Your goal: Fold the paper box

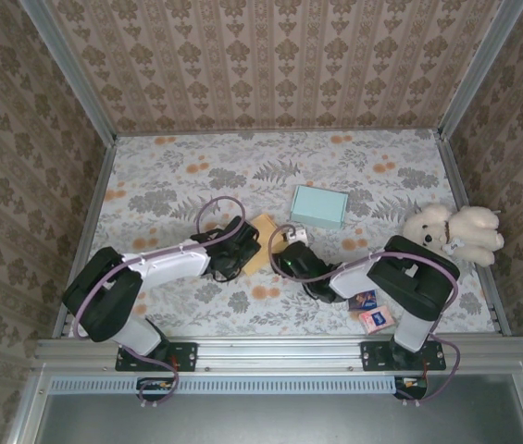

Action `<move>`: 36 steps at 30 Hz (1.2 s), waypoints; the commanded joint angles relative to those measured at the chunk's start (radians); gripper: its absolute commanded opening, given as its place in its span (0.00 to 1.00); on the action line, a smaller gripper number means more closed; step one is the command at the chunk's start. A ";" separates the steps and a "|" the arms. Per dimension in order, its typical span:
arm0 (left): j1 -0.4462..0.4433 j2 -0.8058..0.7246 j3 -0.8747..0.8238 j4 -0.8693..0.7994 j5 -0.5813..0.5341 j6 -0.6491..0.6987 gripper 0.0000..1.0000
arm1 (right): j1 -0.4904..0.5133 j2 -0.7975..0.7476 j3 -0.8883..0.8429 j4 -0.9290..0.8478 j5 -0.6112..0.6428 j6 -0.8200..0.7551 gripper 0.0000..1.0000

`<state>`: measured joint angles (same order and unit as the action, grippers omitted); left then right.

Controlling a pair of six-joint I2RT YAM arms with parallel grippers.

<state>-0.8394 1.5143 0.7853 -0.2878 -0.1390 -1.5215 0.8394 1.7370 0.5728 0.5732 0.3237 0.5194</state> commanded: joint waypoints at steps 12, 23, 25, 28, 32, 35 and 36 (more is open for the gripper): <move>-0.069 -0.116 0.019 -0.243 -0.067 0.072 0.84 | -0.169 -0.142 0.026 -0.221 -0.389 0.069 0.55; 0.029 -0.293 -0.069 0.000 -0.234 0.507 0.89 | -0.212 -0.184 0.053 -0.294 -0.464 0.131 0.05; 0.082 -0.299 -0.121 0.169 -0.128 0.671 0.90 | -0.219 -0.171 0.081 -0.336 -0.474 0.150 0.00; 0.168 -0.274 -0.156 0.317 -0.006 0.781 0.91 | -0.226 -0.144 0.103 -0.333 -0.542 0.181 0.00; 0.250 -0.195 -0.147 0.381 0.135 0.834 0.92 | -0.246 -0.116 0.110 -0.308 -0.630 0.268 0.00; 0.269 -0.149 -0.161 0.462 0.214 0.847 0.91 | -0.276 -0.089 0.158 -0.397 -0.672 0.295 0.00; 0.269 -0.138 -0.170 0.491 0.225 0.854 0.91 | -0.282 -0.081 0.166 -0.408 -0.683 0.291 0.00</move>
<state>-0.5755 1.3537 0.6334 0.0704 -0.0368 -0.7502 0.5785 1.6279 0.6903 0.2375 -0.2825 0.7605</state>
